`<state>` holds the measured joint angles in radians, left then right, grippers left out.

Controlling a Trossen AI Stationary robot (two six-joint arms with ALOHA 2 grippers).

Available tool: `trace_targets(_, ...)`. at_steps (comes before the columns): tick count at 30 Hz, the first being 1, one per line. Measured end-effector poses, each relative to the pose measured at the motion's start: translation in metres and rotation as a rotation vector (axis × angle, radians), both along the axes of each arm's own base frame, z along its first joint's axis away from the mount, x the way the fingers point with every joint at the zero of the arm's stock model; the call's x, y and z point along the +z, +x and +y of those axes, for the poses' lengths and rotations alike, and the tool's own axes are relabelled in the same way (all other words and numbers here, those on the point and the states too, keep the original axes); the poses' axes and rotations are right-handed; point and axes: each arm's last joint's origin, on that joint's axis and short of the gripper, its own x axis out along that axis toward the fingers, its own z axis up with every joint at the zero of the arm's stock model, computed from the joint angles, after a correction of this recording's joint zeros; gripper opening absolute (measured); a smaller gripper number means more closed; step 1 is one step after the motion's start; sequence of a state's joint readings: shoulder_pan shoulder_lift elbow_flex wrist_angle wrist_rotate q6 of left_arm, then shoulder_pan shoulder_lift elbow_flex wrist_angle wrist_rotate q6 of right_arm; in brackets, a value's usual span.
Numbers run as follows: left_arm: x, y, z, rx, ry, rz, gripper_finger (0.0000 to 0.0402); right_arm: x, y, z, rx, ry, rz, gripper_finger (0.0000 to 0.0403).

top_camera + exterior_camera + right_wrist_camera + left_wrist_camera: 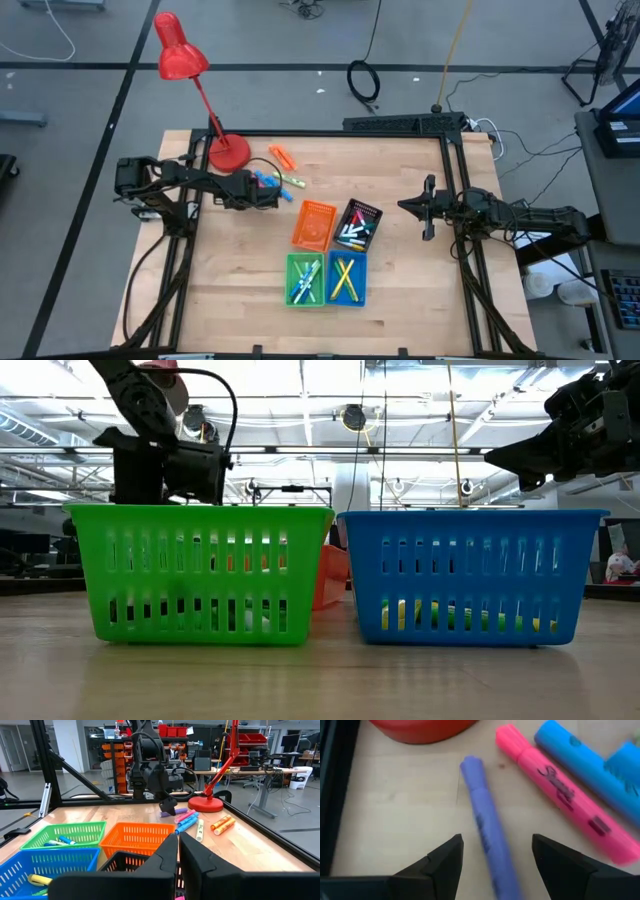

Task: Pick & Place Markers
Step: Put the purple highlighter pen into the orange basket

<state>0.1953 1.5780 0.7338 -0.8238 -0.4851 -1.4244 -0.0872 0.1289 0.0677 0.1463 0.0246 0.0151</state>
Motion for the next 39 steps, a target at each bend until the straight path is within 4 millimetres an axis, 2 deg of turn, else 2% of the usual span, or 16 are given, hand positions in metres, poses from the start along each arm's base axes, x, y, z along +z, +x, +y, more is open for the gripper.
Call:
trace_targets(7,-0.015,-0.002,0.002,-0.040,0.049,-0.065,0.0241,0.000,0.000,0.000,0.000,0.000,-0.001,0.0008)
trace_targets(10,-0.020,-0.008,0.003,0.001,0.060,-0.067,0.0241,0.000,0.000,0.000,0.000,0.000,0.000,0.0008)
trace_targets(21,-0.022,-0.011,0.005,0.009,0.131,-0.055,0.0238,0.000,0.000,0.000,0.000,0.000,0.000,0.0008)
trace_targets(25,-0.022,-0.010,0.004,0.007,0.118,-0.059,0.0200,0.000,0.000,0.000,0.000,0.000,0.000,0.0008)
trace_targets(33,-0.022,-0.008,0.004,-0.042,0.083,-0.054,0.0063,0.000,0.000,0.000,0.000,0.000,0.000,0.0008)
trace_targets(39,-0.020,-0.008,0.003,-0.100,0.072,-0.039,0.0063,0.000,0.000,0.000,0.000,0.000,0.000,0.0008)
